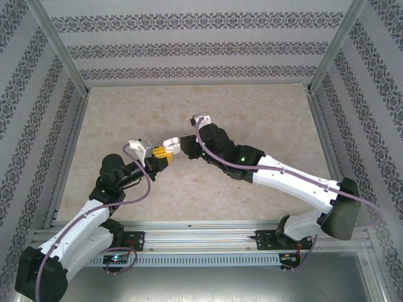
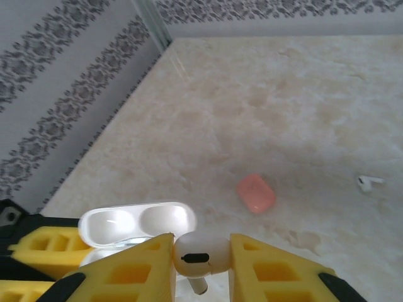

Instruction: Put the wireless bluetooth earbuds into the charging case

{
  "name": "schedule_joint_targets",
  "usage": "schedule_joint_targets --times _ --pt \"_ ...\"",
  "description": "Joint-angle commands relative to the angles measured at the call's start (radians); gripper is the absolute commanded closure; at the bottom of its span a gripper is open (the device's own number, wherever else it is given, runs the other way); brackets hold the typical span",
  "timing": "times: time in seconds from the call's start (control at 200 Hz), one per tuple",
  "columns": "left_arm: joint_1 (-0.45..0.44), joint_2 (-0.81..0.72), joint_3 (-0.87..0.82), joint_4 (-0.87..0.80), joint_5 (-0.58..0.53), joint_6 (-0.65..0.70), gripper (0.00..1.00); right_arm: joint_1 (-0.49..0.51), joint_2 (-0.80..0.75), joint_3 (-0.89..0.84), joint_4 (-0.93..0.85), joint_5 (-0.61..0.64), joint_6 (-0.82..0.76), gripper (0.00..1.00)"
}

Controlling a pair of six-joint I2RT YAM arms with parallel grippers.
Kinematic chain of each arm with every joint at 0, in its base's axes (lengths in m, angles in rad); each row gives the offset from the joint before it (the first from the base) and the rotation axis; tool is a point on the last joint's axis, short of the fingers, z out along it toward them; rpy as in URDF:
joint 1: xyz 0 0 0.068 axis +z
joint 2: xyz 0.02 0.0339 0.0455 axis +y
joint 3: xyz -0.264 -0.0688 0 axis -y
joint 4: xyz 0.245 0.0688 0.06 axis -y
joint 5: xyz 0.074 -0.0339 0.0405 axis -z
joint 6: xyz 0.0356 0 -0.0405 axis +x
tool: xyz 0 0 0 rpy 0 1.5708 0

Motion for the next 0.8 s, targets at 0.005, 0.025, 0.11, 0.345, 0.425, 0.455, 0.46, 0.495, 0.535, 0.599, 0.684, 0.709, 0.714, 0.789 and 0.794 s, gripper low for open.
schedule_joint_targets --times 0.005,0.025,0.11,0.345,0.425,0.455,0.46,0.495,0.535,0.599,0.684,0.709,0.714,0.789,0.794 --pt "-0.014 0.005 0.034 0.077 -0.02 -0.001 1.0 0.015 0.004 -0.011 0.146 -0.034 -0.012 0.76" --pt "-0.015 0.007 0.036 0.077 -0.021 -0.002 1.0 0.017 0.008 -0.009 0.157 -0.039 -0.01 0.76" --pt "-0.015 0.01 0.041 0.078 -0.025 -0.002 1.0 0.021 0.029 0.0 0.185 -0.056 -0.004 0.76" --pt "-0.018 0.011 0.045 0.085 -0.045 -0.009 1.0 0.033 0.072 -0.002 0.221 -0.097 0.01 0.77" --pt "-0.016 0.011 0.048 0.091 -0.046 -0.012 1.0 0.034 0.081 -0.015 0.238 -0.106 0.027 0.77" --pt "-0.017 0.012 0.05 0.091 -0.047 -0.014 1.0 0.034 0.084 -0.018 0.245 -0.11 0.033 0.77" --pt "-0.017 0.011 0.05 0.091 -0.048 -0.014 1.0 0.034 0.084 -0.019 0.246 -0.11 0.034 0.77" --pt "-0.016 0.01 0.05 0.09 -0.048 -0.014 1.0 0.034 0.088 -0.021 0.25 -0.114 0.039 0.77" --pt "-0.017 0.01 0.05 0.089 -0.05 -0.014 1.0 0.034 0.088 -0.023 0.251 -0.116 0.046 0.77" --pt "-0.016 0.007 0.052 0.085 -0.052 -0.014 1.0 0.035 0.089 -0.027 0.257 -0.119 0.053 0.78" --pt "-0.017 0.007 0.05 0.083 -0.056 -0.014 1.0 0.036 0.088 -0.032 0.261 -0.122 0.059 0.78" --pt "-0.016 0.006 0.05 0.083 -0.055 -0.015 1.0 0.037 0.088 -0.032 0.259 -0.121 0.059 0.78" --pt "-0.016 0.006 0.05 0.084 -0.055 -0.015 1.0 0.037 0.088 -0.032 0.259 -0.121 0.059 0.78" --pt "-0.016 0.007 0.053 0.087 -0.059 -0.018 1.0 0.038 0.09 -0.035 0.255 -0.12 0.058 0.78" --pt "-0.016 0.006 0.054 0.087 -0.058 -0.019 1.0 0.038 0.09 -0.036 0.256 -0.12 0.059 0.78"
